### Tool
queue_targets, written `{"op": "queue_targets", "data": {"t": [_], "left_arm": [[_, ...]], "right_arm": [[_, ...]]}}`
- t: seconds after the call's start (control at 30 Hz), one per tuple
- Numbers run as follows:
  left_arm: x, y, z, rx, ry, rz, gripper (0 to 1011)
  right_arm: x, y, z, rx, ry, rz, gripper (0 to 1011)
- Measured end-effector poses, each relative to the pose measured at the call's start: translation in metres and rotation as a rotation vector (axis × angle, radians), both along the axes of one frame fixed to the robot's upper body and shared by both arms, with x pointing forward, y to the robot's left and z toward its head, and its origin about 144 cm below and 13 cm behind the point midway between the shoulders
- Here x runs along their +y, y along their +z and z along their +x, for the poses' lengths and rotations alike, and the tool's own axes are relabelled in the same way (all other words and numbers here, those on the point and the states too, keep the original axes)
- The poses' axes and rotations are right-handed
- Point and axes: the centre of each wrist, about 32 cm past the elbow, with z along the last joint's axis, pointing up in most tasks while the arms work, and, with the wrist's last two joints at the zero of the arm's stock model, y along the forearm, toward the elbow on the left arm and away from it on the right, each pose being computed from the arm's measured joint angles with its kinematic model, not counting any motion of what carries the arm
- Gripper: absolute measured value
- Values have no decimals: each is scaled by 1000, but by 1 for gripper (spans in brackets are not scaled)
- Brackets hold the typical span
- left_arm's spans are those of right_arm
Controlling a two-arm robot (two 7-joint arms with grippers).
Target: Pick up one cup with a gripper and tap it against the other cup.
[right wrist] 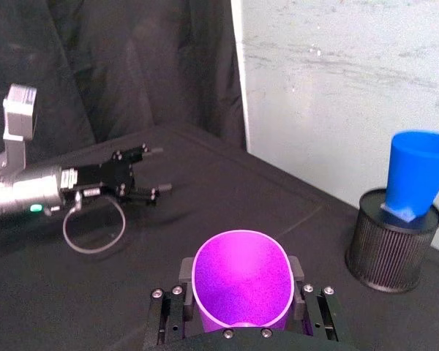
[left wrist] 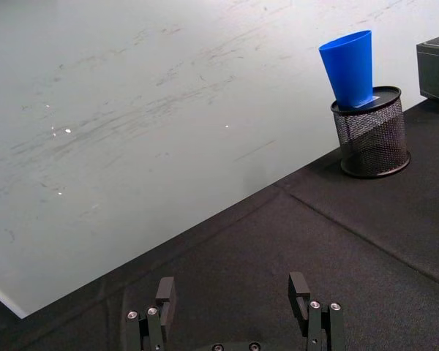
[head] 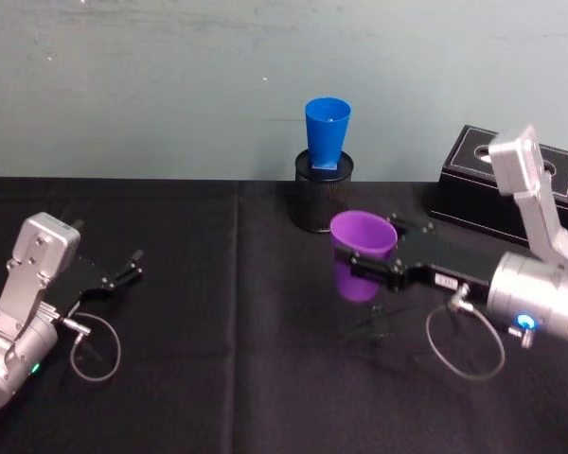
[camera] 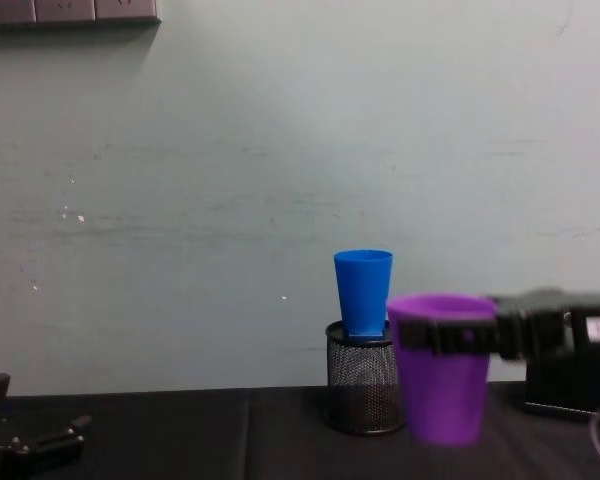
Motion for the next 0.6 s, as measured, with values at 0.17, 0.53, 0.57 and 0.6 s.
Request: {"op": "queue_targets", "data": {"t": [0.17, 0.53, 0.57, 0.6], "left_arm": [[0, 0, 0, 0, 0, 0, 1011], [0, 0, 0, 0, 0, 0, 1011], [0, 0, 0, 0, 0, 0, 1011], [0, 0, 0, 0, 0, 0, 1011]], "right_arm": [[-6, -24, -4, -4, 7, 6, 726], [-7, -55, -6, -2, 22, 0, 726], [-7, -56, -6, -1, 23, -1, 726], [-7, -59, -7, 3, 24, -4, 726]]}}
